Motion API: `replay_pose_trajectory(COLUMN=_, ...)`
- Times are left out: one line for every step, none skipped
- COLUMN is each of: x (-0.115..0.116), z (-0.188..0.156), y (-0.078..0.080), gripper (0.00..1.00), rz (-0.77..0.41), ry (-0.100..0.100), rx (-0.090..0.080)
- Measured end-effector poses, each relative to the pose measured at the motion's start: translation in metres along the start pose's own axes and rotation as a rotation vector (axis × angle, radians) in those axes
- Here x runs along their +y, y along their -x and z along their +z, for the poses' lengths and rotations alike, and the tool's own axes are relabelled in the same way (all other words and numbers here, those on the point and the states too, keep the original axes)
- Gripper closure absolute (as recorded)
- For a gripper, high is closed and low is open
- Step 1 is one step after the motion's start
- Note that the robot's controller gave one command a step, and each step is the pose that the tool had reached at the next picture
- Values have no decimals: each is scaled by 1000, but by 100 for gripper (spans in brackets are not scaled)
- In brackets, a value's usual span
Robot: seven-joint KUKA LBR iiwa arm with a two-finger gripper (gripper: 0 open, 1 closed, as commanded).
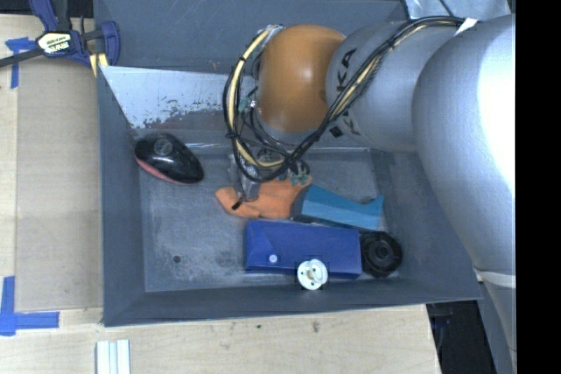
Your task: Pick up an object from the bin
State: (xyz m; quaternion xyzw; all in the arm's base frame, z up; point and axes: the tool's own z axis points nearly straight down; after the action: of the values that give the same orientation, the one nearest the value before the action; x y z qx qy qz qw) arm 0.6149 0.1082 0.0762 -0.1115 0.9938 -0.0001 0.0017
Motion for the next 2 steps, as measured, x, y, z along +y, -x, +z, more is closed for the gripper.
replay_pose_trajectory(x=31, z=-4, y=-22, gripper=100, rz=-18, ry=-4, rx=-2)
replay_pose_trajectory(x=58, z=-4, y=-36, gripper=100, rz=-40, ry=0, rx=0)
